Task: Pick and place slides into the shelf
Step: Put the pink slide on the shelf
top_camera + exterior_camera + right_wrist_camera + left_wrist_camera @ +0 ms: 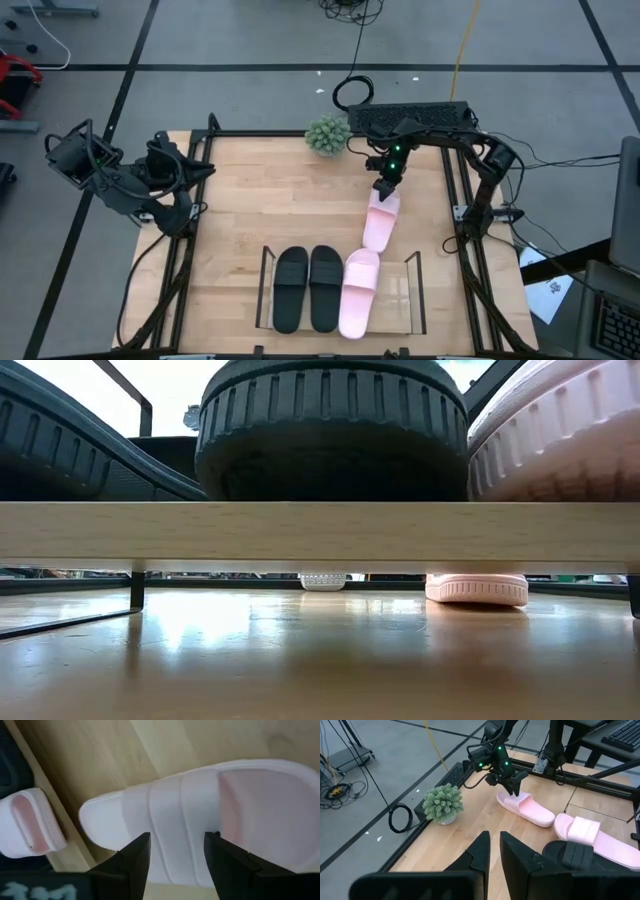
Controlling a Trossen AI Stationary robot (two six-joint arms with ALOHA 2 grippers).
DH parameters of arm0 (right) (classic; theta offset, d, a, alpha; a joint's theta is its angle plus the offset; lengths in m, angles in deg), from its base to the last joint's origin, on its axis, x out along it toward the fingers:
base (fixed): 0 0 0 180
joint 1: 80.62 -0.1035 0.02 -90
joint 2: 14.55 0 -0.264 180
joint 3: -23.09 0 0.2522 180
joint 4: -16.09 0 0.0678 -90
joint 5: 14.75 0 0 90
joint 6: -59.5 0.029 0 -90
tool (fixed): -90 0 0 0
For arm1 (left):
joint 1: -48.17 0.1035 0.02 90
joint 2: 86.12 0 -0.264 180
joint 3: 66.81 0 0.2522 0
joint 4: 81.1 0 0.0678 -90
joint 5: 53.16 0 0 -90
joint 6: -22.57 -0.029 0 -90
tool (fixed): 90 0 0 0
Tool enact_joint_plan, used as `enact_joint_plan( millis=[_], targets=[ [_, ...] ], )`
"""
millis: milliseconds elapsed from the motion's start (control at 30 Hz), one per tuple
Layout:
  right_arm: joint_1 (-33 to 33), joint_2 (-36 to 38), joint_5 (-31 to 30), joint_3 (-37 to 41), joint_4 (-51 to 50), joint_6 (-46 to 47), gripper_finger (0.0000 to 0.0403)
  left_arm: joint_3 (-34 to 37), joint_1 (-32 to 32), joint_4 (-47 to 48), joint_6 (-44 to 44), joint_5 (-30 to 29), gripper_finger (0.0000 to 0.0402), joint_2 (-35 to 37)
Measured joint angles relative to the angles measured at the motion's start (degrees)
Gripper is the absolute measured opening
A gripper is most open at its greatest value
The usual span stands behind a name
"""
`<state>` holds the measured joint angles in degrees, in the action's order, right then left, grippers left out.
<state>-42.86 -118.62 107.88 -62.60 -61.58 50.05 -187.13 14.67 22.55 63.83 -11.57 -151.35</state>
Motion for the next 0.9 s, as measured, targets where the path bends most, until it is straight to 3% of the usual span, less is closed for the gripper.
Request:
enact_joint_plan(
  millis=[267,533,900],
  targets=[
    [0.0,-0.1,3.6,0.5,-1.7,-2.2,0.0173,0.0,0.0,-0.1,0.1,0.4,0.0047,0.0],
    [0.0,-0.1,-4.3,0.5,-0.9,-0.2,0.0173,0.0,0.0,-0.1,0.2,0.5,0.0047,0.0],
    [-0.1,-0.1,-6.9,0.5,-0.5,1.5,0.0173,0.0,0.0,-0.1,0.2,0.5,0.0047,0.0]
  ],
)
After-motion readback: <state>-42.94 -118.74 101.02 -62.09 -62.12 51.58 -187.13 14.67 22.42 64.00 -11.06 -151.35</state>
